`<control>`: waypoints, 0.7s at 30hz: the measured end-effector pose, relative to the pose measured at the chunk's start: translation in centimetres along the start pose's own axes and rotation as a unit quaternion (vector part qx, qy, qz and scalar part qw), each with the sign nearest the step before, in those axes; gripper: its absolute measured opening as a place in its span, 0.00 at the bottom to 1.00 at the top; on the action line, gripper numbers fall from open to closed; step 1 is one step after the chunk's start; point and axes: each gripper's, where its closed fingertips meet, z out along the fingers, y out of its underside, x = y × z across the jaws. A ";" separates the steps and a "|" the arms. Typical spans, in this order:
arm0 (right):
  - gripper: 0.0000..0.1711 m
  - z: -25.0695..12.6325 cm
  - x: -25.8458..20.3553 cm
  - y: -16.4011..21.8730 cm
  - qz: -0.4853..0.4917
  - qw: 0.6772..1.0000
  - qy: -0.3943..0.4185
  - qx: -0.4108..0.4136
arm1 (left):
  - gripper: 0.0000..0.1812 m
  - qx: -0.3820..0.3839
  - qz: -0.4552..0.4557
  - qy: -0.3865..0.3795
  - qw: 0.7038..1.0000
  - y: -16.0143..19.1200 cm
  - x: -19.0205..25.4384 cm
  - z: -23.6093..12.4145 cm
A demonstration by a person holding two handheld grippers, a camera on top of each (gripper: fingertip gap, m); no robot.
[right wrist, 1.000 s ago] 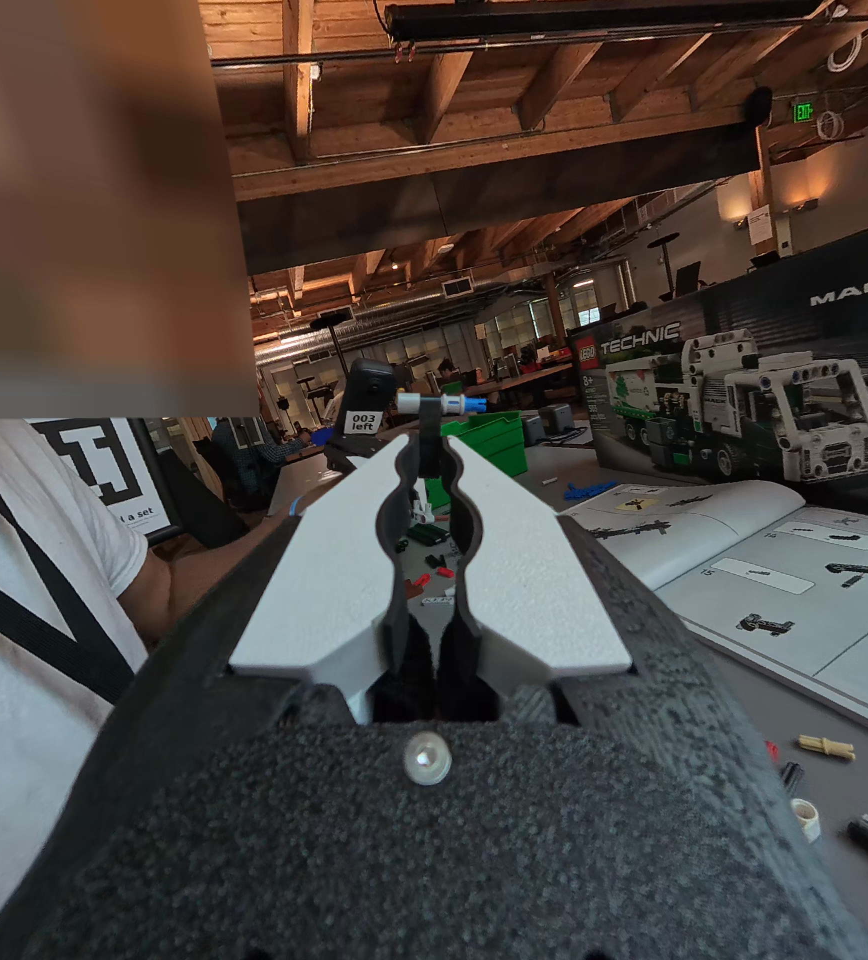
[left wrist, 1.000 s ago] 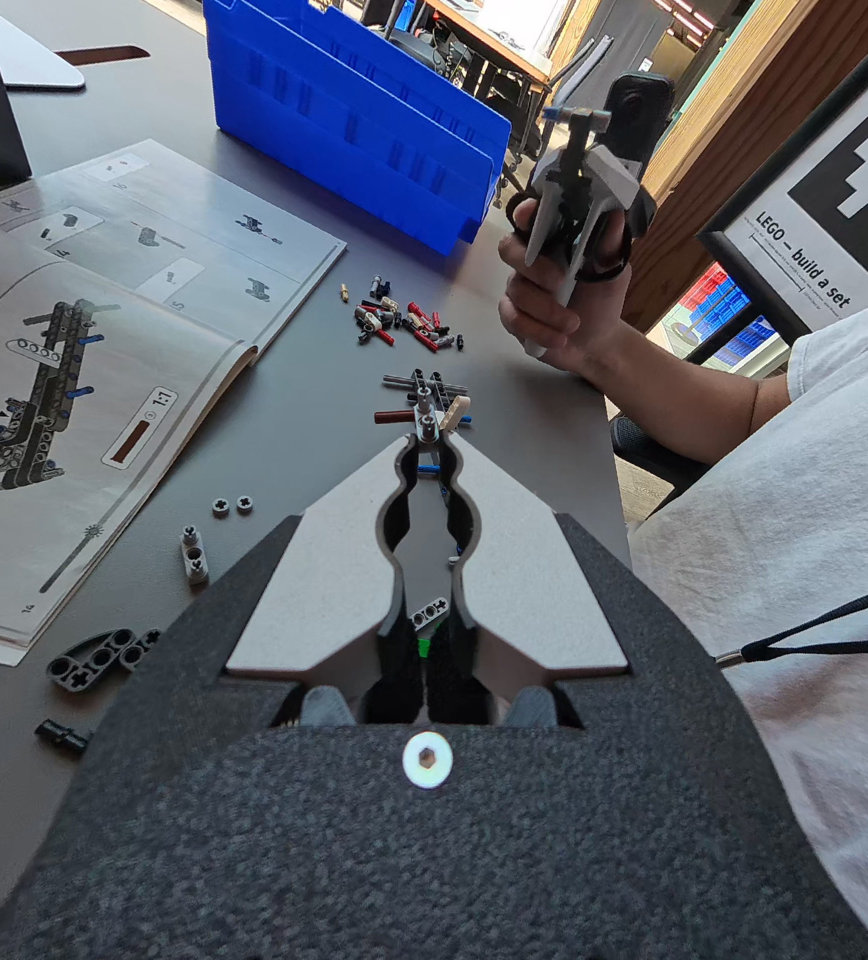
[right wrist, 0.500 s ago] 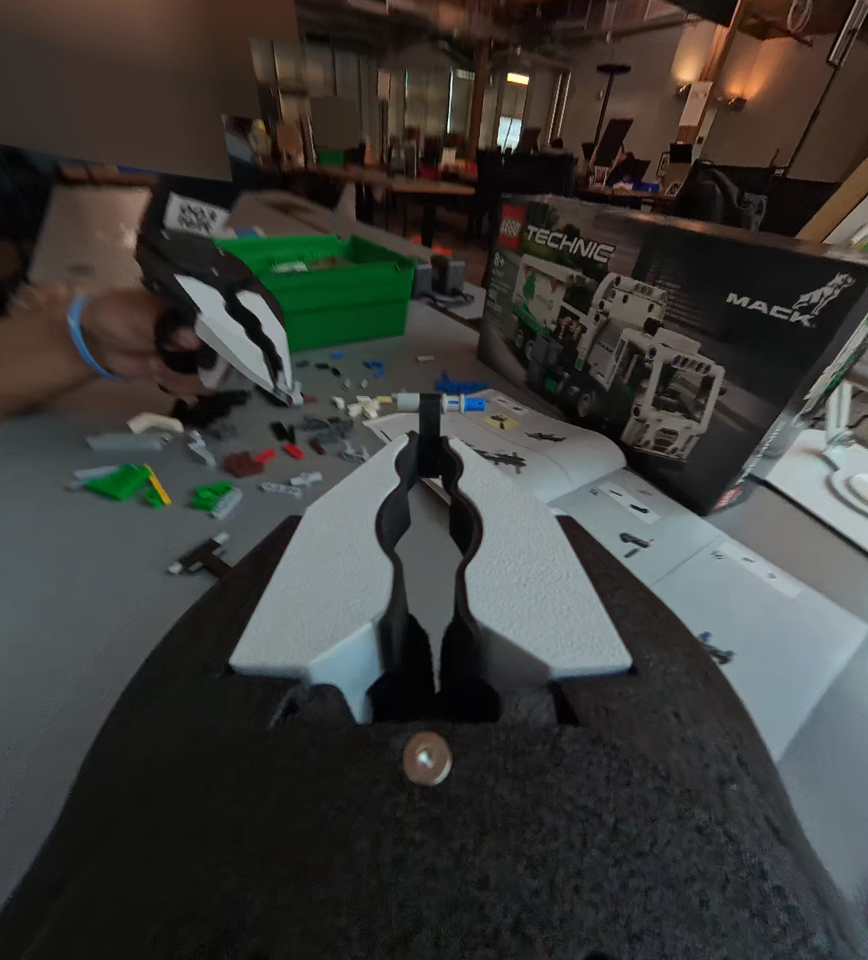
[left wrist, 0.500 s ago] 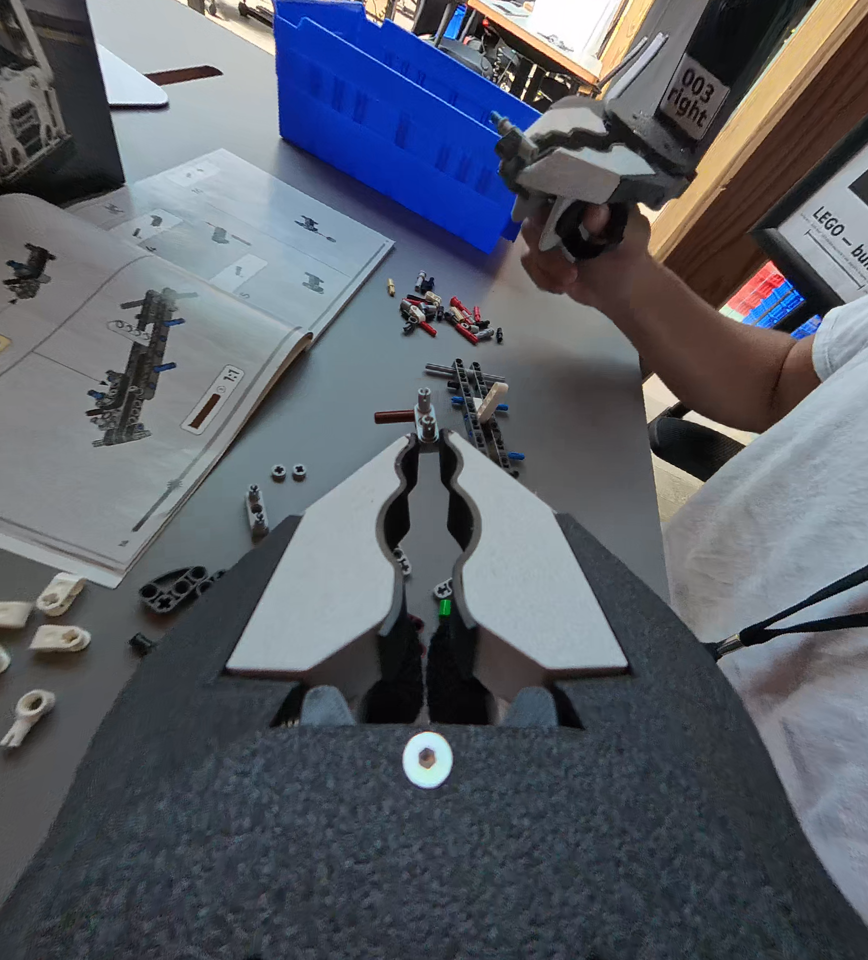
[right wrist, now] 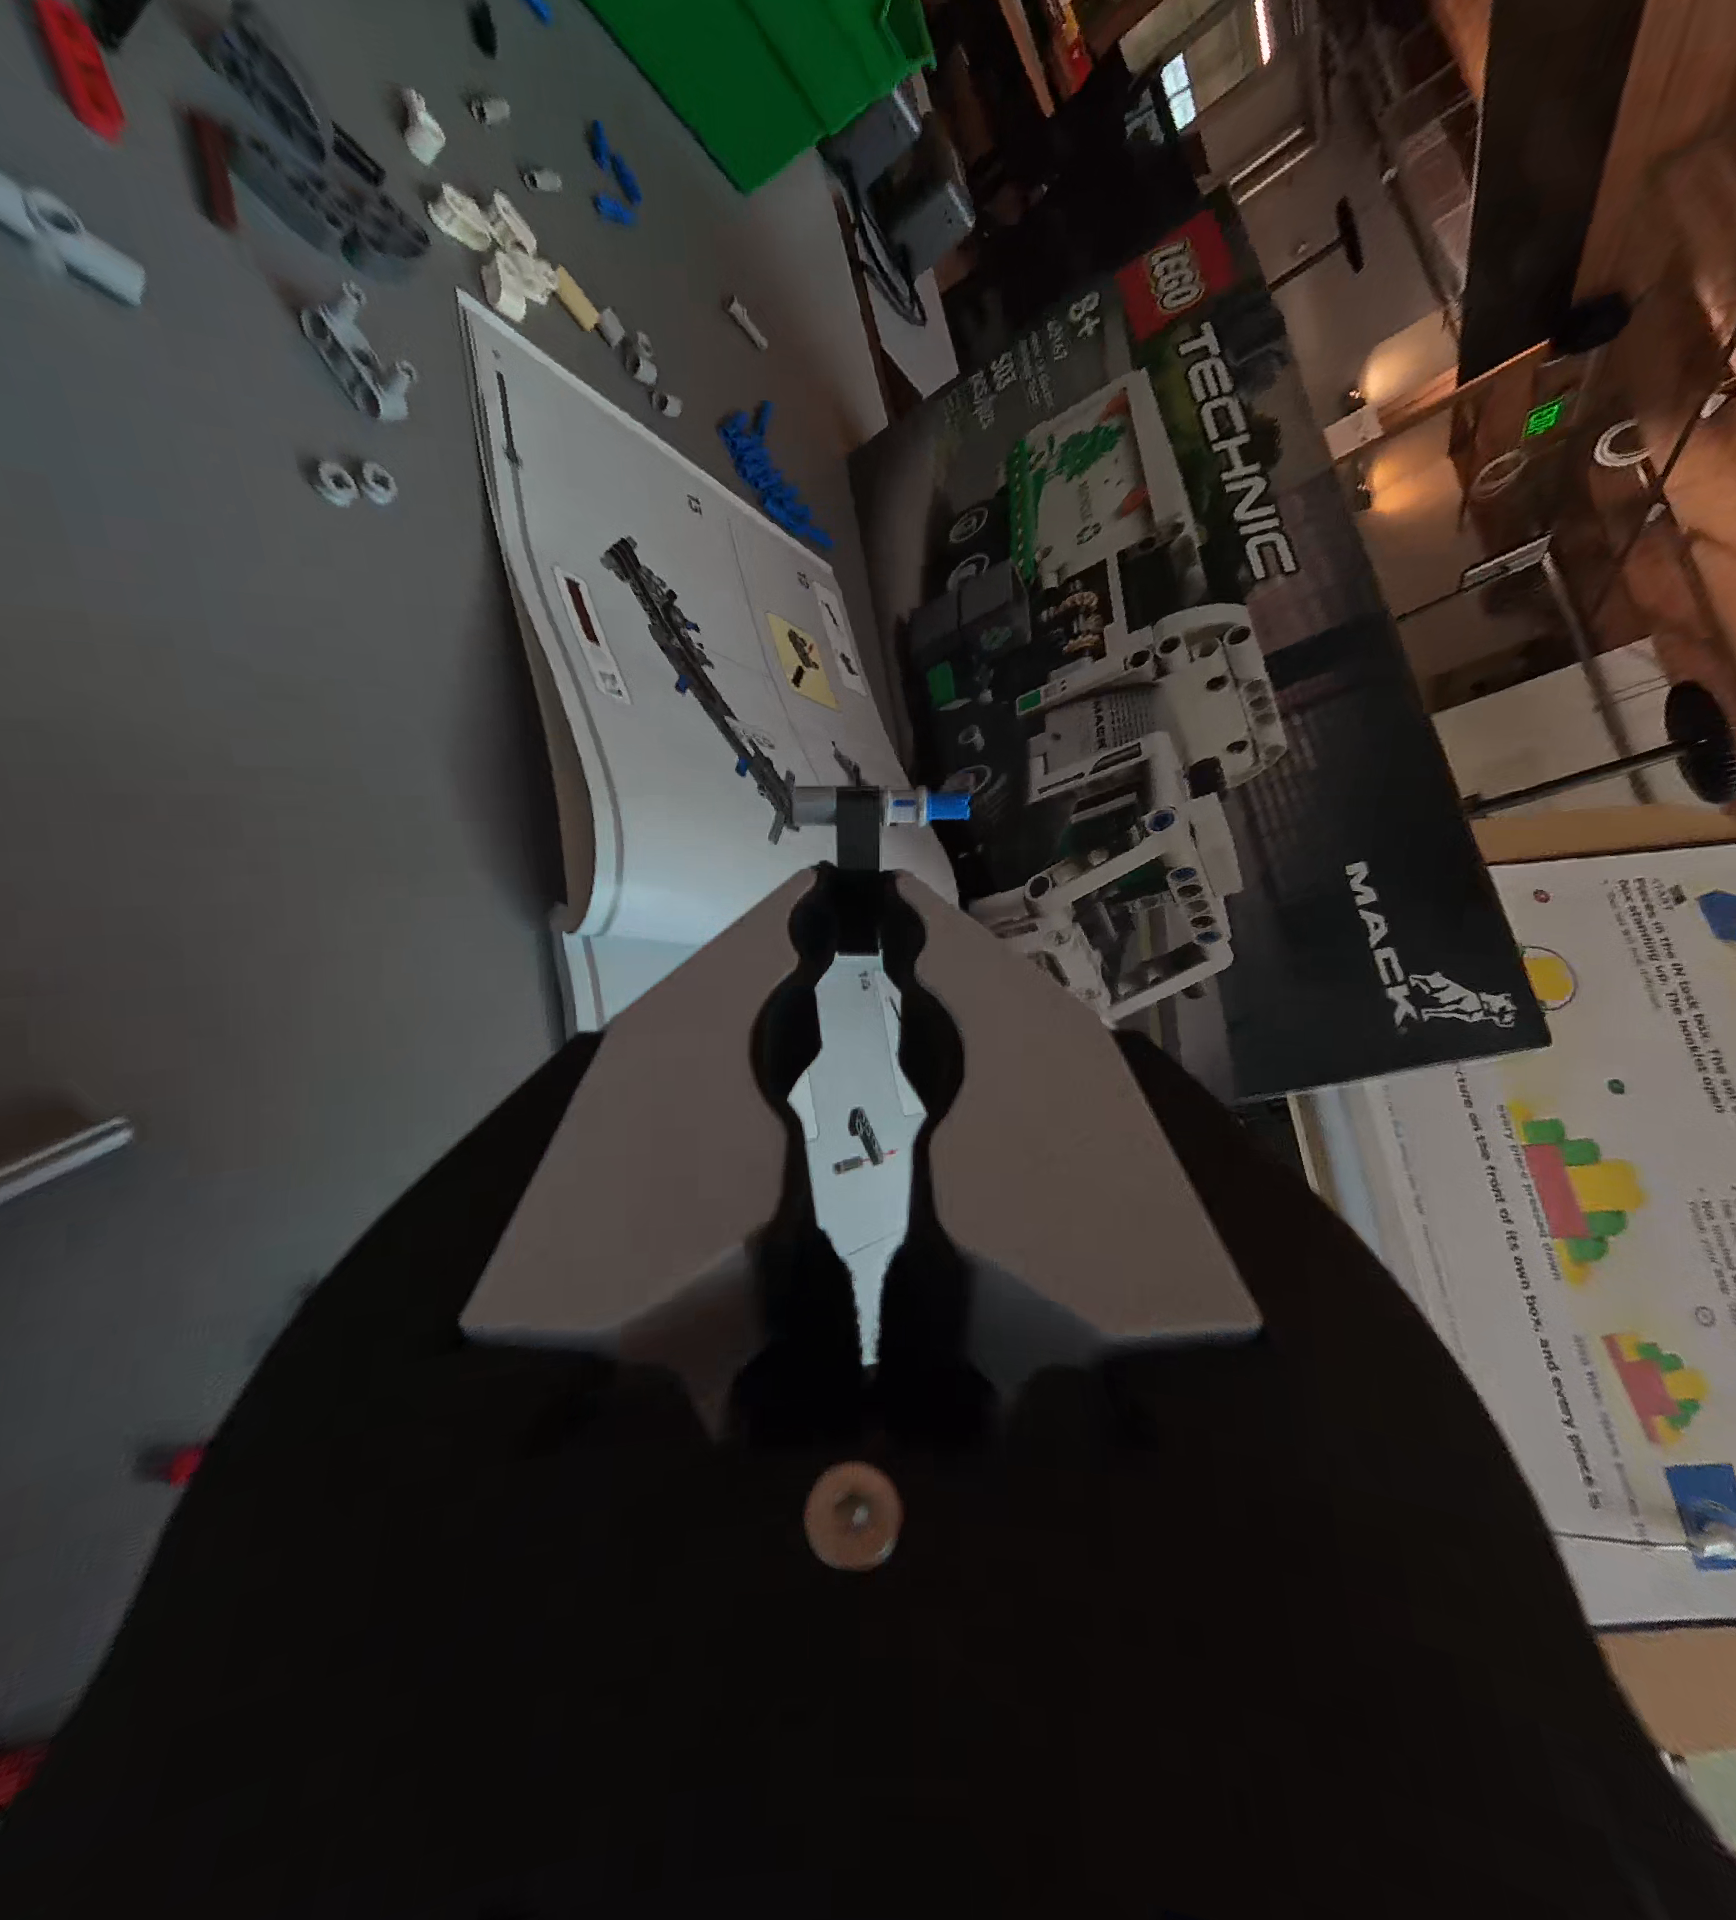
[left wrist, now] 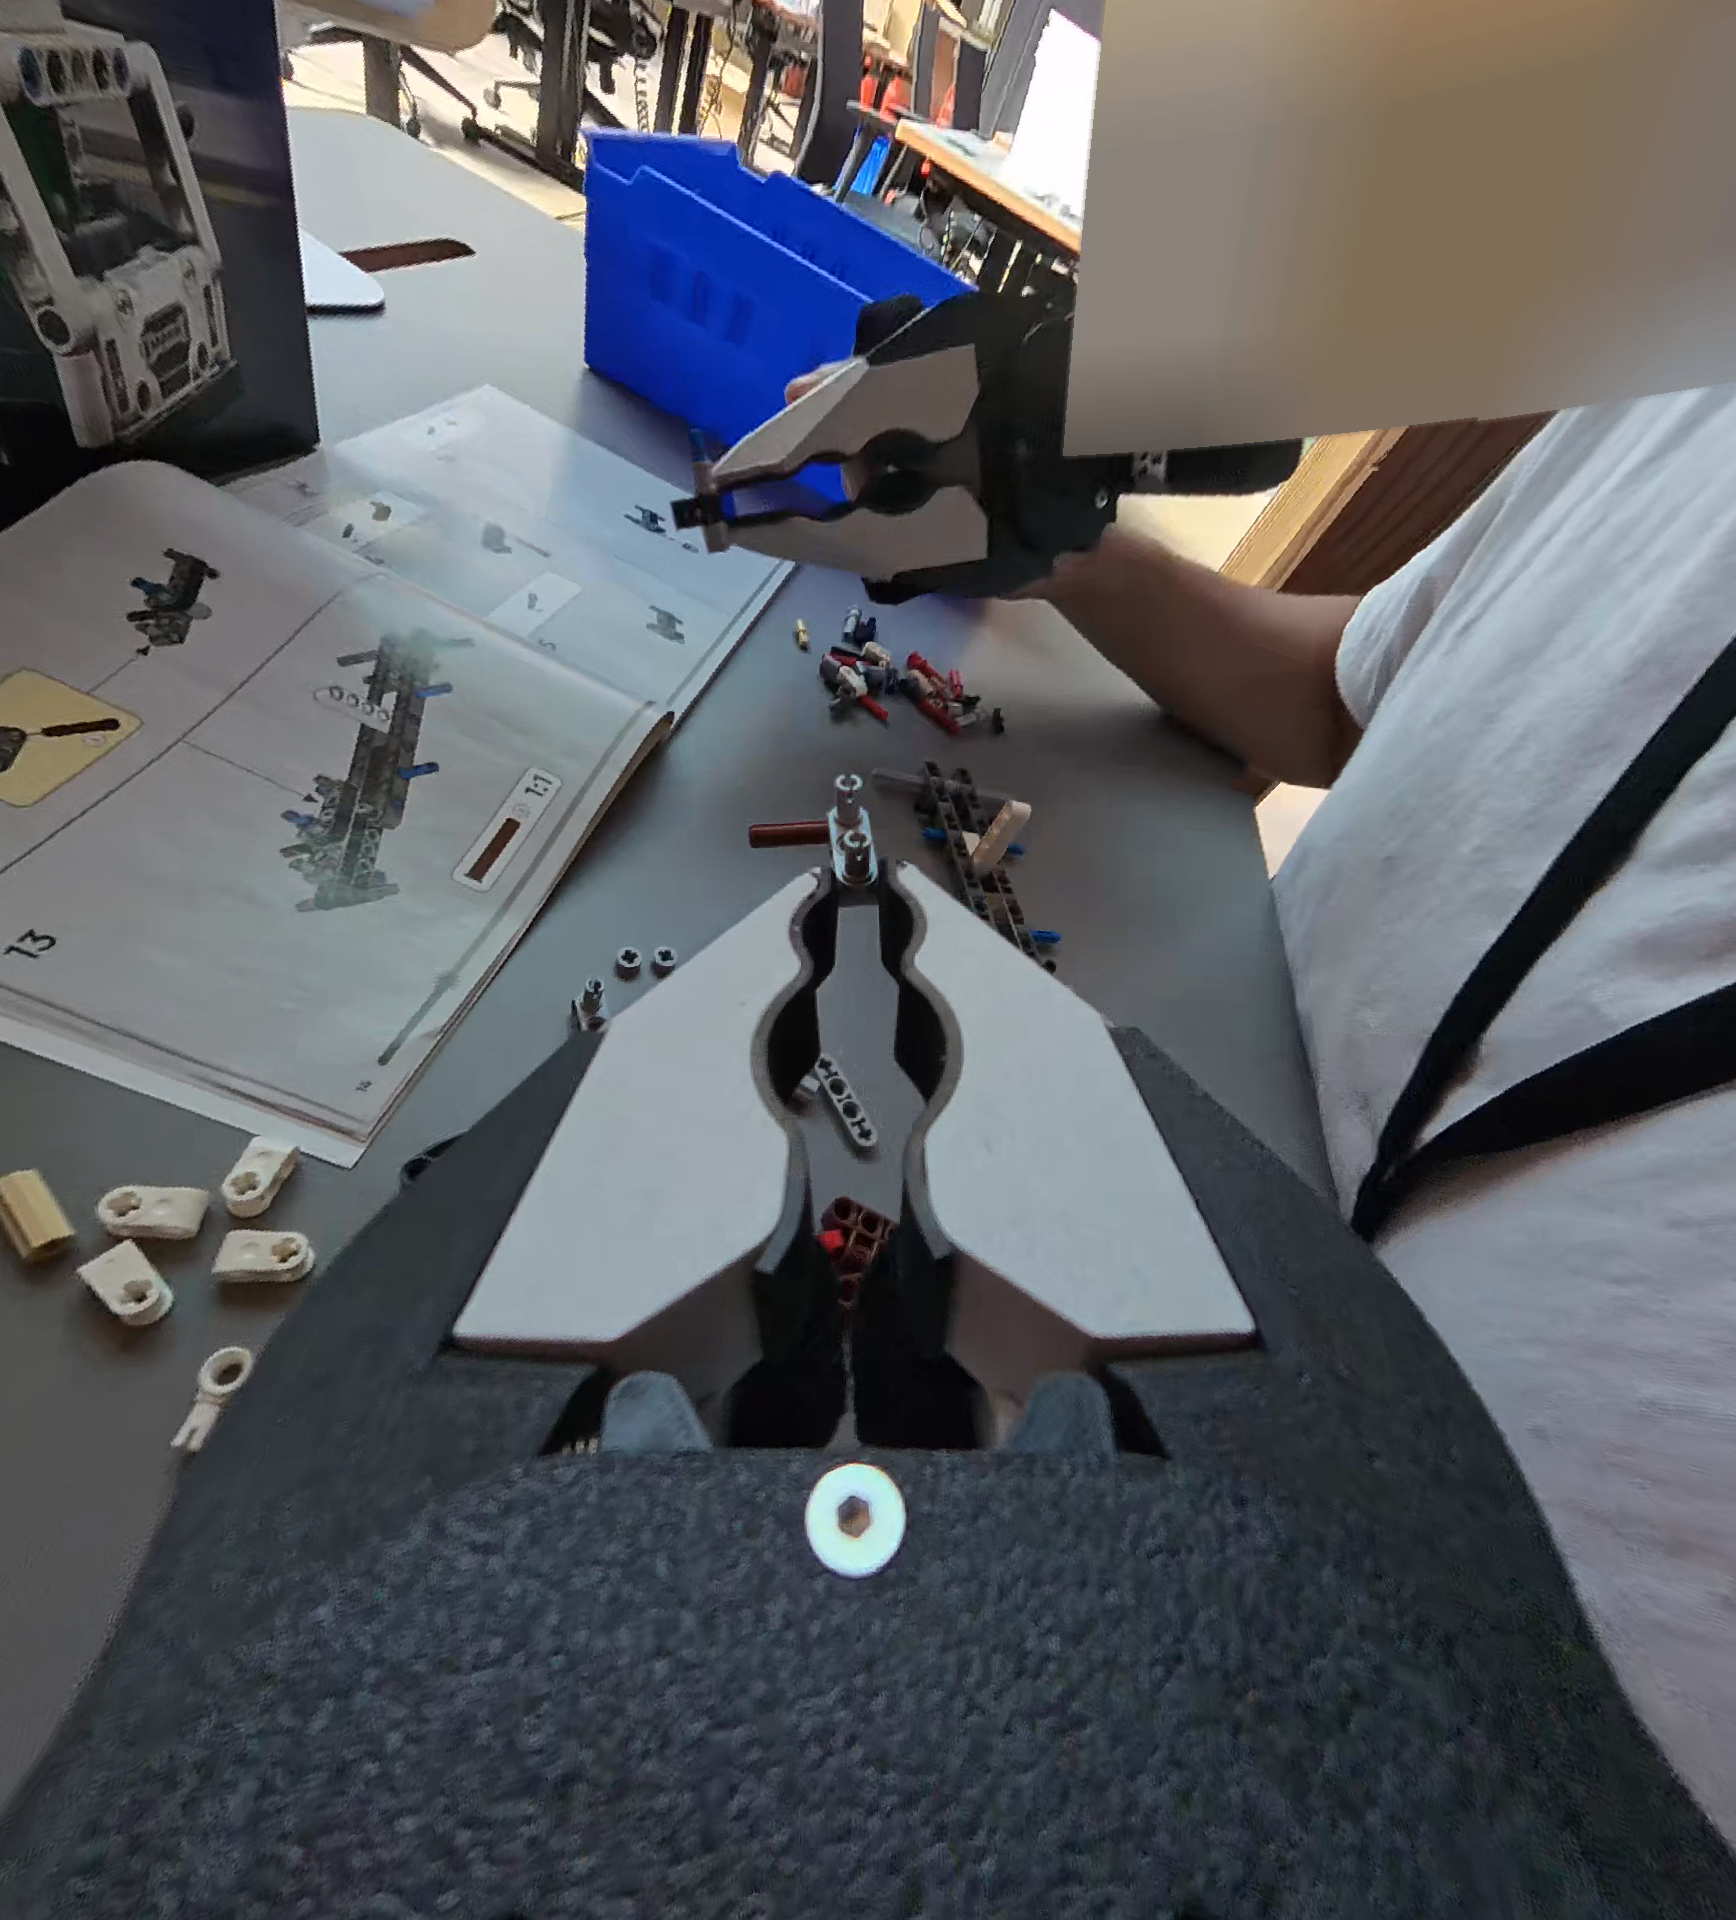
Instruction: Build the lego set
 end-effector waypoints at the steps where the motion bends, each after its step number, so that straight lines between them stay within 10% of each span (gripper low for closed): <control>1: 0.02 0.1 -0.1 0.6 -0.002 1.000 0.000 -0.011 | 0.03 0.006 -0.010 0.006 1.000 0.0 0.1 0.0; 21: 0.03 -1.2 -0.7 3.5 0.063 0.998 -0.004 -0.018 | 0.03 0.005 -0.020 -0.025 0.999 0.9 -1.6 -1.1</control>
